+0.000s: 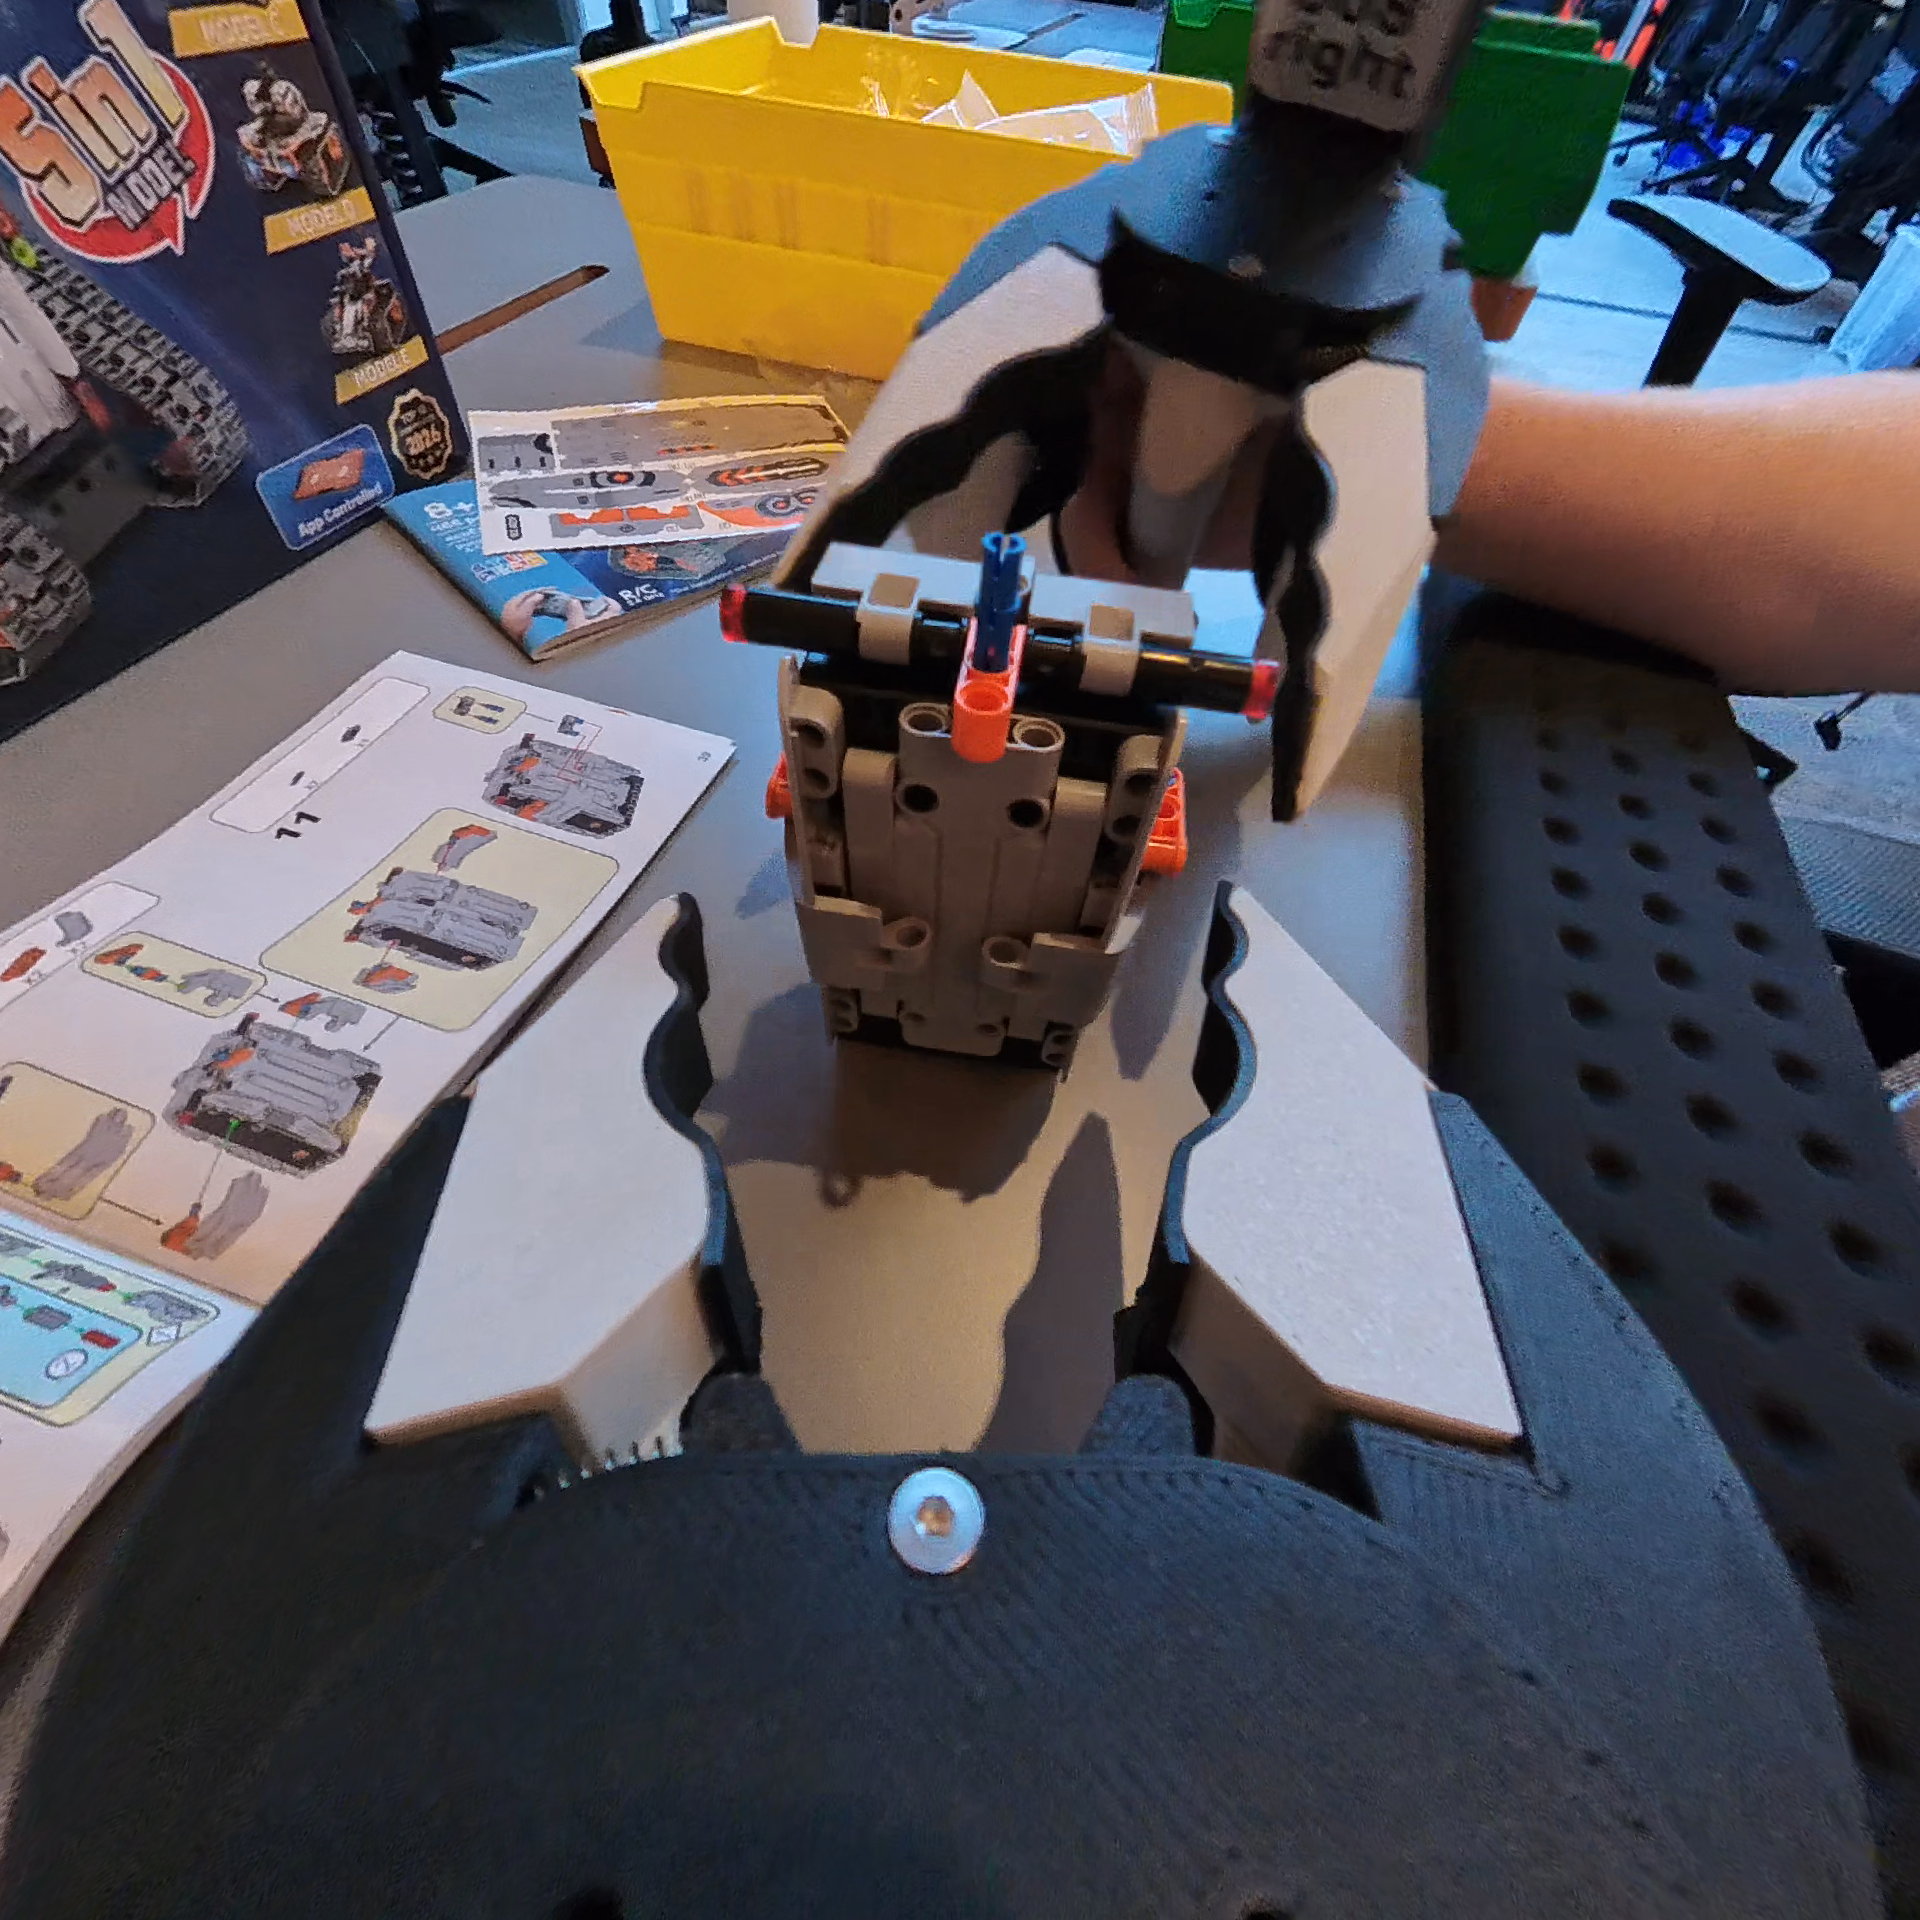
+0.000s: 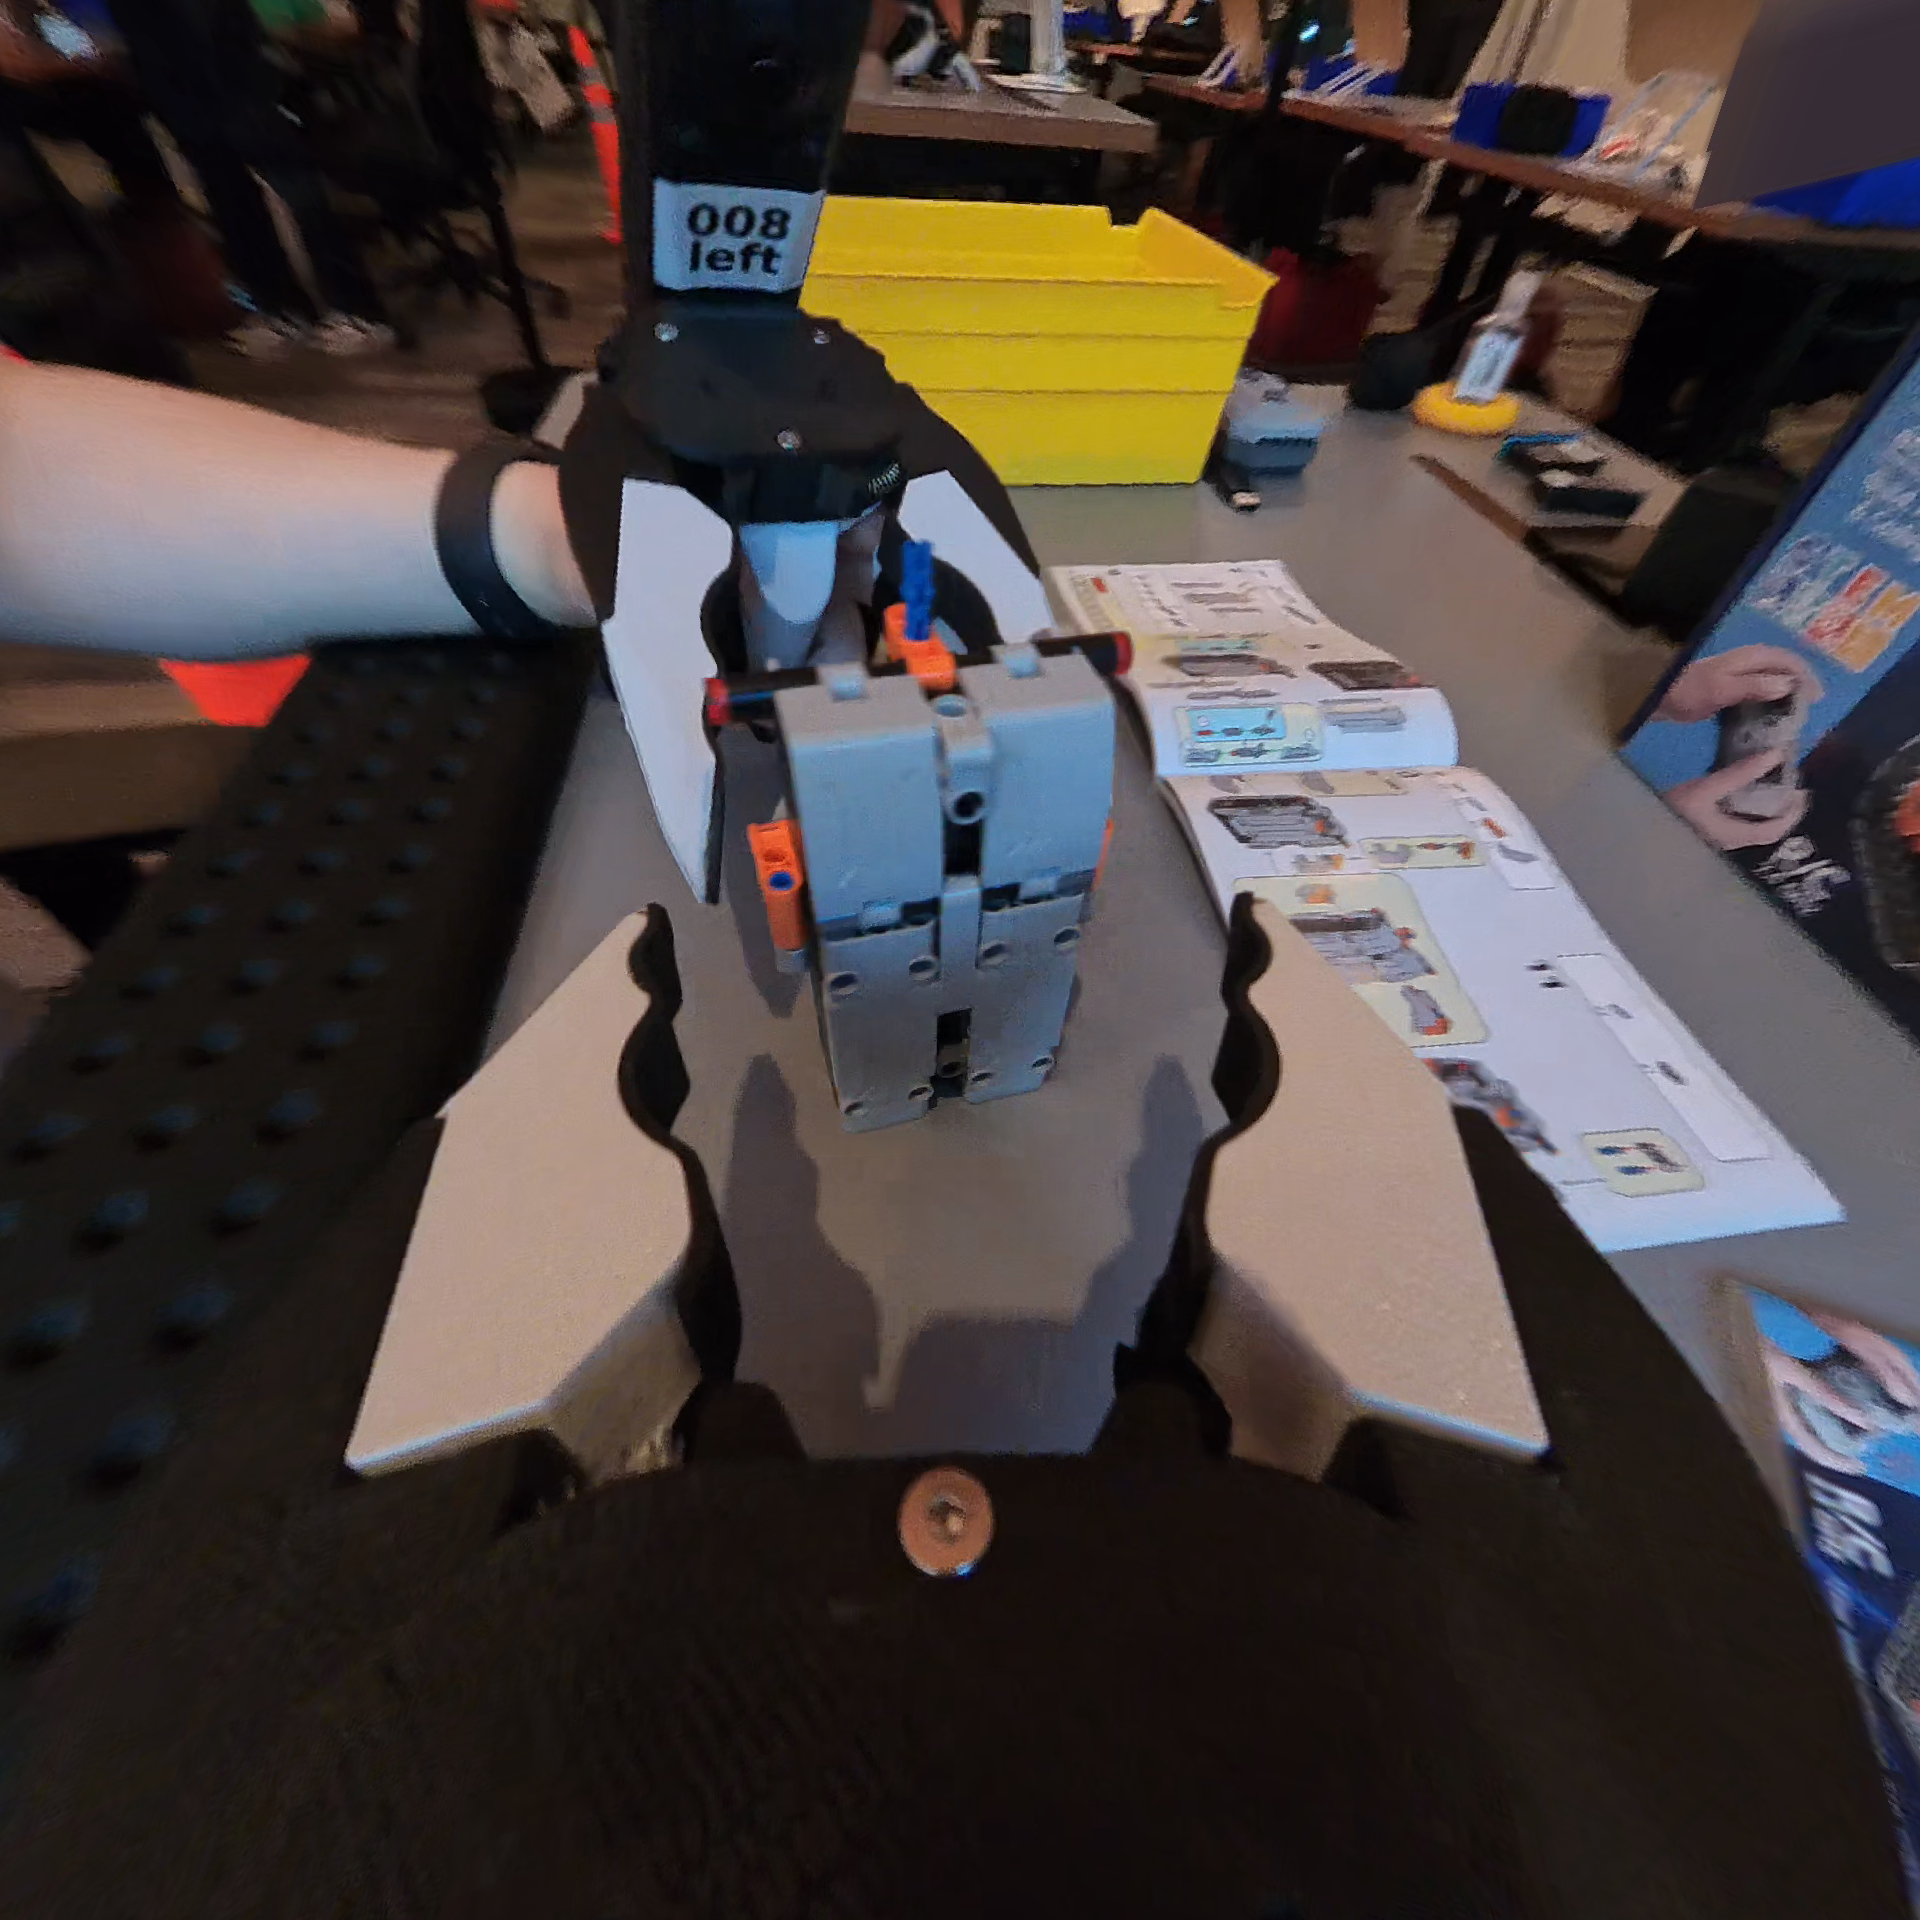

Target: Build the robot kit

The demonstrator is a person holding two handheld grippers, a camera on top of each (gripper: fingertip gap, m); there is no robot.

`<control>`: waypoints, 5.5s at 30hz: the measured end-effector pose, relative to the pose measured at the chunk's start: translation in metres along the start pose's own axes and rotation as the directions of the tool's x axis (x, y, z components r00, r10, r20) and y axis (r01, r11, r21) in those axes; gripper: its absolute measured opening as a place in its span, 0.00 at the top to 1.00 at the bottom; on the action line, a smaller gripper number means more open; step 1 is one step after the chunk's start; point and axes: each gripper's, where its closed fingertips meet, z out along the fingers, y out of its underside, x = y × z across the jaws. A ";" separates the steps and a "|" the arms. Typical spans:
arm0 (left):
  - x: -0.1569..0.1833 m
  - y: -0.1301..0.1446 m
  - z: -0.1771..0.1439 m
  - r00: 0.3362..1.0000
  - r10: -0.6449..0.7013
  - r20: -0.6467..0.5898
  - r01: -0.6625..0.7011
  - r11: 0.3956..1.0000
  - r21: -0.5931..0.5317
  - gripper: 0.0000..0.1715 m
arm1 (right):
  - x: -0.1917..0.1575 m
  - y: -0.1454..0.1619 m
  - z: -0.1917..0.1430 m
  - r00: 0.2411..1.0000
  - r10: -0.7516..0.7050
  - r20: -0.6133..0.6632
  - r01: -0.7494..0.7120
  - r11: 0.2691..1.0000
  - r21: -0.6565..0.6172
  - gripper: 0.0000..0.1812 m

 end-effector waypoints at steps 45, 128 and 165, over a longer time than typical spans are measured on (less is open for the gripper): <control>0.005 -0.015 -0.005 0.995 -0.063 -0.080 0.068 0.996 0.060 0.60 | -0.004 0.000 0.016 0.953 0.258 0.159 -0.268 0.963 0.042 0.60; -0.091 0.108 -0.172 0.473 -0.070 0.878 0.451 0.875 -0.173 0.70 | -0.010 0.030 0.023 0.950 0.311 -0.015 -0.311 0.943 -0.120 0.63; -0.120 0.113 -0.154 0.583 -0.106 0.805 0.389 0.907 -0.162 0.74 | -0.003 0.046 0.020 0.953 0.302 -0.027 -0.301 0.932 -0.203 0.68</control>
